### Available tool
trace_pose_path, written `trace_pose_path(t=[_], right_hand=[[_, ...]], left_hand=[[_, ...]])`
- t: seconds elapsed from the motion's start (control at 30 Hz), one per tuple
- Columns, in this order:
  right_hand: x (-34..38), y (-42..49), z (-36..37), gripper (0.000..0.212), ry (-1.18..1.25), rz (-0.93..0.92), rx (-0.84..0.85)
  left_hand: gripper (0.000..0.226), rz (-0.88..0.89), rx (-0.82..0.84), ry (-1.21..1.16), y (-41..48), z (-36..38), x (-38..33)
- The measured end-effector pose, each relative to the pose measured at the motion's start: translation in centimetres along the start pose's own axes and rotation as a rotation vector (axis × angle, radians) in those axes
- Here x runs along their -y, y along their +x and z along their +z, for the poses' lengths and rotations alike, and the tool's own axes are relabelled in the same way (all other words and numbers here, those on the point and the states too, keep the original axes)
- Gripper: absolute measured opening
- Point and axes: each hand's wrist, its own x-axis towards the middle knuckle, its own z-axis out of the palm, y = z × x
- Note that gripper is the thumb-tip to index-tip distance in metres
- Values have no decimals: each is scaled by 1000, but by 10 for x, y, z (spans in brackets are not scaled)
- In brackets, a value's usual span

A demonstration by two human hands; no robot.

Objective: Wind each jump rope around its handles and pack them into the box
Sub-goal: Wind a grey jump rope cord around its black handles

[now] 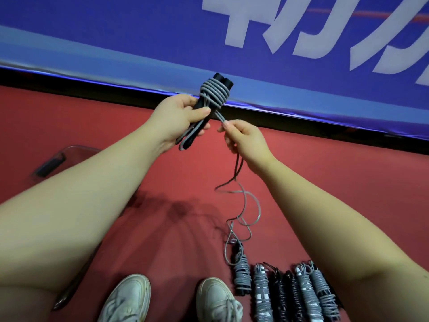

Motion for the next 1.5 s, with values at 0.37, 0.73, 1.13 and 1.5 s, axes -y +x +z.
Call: trace_pose_path(t=[0.37,0.73,1.13,1.5], right_hand=[[-11,-11,8,20,-677,37,142],[-13,-1,3,32,-753,195,-41],[46,-23,14,37,-525,135,254],[67,-31,3,34,-1526,-434,208]], left_hand=[[10,17,-248,343,11,-10,16],[10,-16,-232,293,20,-1,10],[33,100,-278,972,14,-17,32],[30,203,-117,1239,5,-2,34]])
